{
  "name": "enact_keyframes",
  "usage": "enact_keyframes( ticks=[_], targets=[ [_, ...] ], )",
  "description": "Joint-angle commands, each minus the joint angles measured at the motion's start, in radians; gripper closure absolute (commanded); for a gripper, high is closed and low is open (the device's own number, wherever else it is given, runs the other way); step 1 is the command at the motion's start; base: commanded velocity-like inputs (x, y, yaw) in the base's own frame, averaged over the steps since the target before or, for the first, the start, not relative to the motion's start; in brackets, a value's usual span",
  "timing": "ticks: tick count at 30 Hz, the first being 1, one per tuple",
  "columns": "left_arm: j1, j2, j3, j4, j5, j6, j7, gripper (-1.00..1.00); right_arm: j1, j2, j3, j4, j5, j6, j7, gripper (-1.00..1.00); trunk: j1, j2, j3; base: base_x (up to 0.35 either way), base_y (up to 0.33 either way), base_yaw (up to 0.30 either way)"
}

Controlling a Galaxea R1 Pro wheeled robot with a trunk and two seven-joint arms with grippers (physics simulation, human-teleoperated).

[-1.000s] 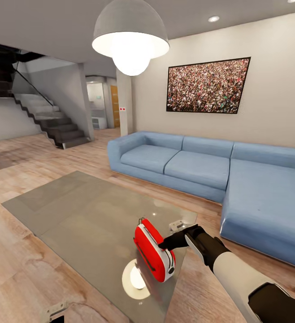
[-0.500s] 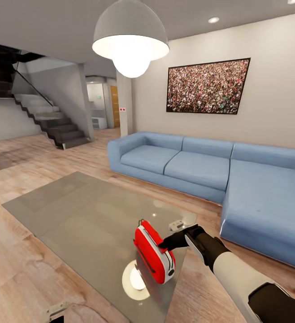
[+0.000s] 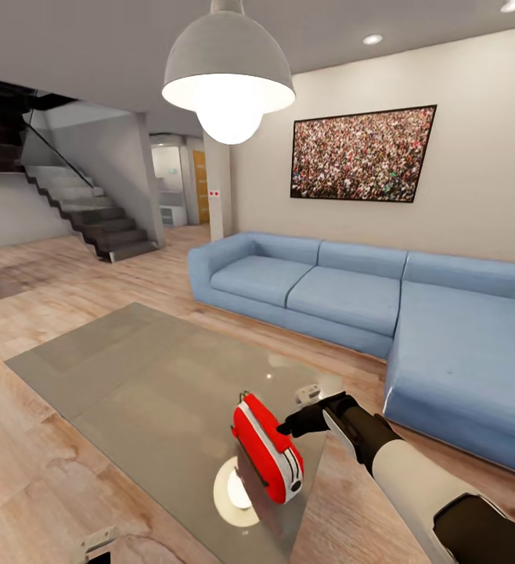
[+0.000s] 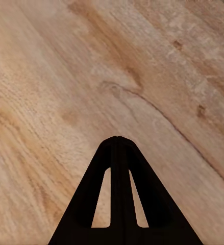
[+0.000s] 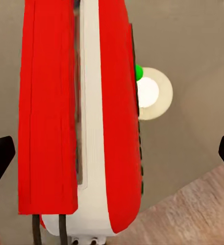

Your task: Turn on the radio receiver that's on the table in the living room.

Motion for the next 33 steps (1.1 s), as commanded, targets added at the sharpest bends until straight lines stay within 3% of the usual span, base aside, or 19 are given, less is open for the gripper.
enact_keyframes(
  ticks=[1,24,33],
  targets=[
    [0.000,0.000,0.000,0.000,0.000,0.000,0.000,1.00,0.000,0.000,0.000,0.000,0.000,0.000,0.000,-1.00,-0.004,0.007,0.003,0.000,0.000,0.000],
    [0.000,0.005,0.000,0.000,0.000,0.000,0.000,1.00,0.000,-0.001,0.000,0.000,0.000,0.000,-0.002,-1.00,-0.092,0.168,0.075,0.000,0.000,0.000],
    [0.000,0.003,0.000,0.000,0.000,0.001,0.001,1.00,0.000,-0.001,0.000,0.000,0.002,0.000,-0.002,-1.00,-0.127,0.231,0.103,-0.221,-0.167,0.000]
  ],
)
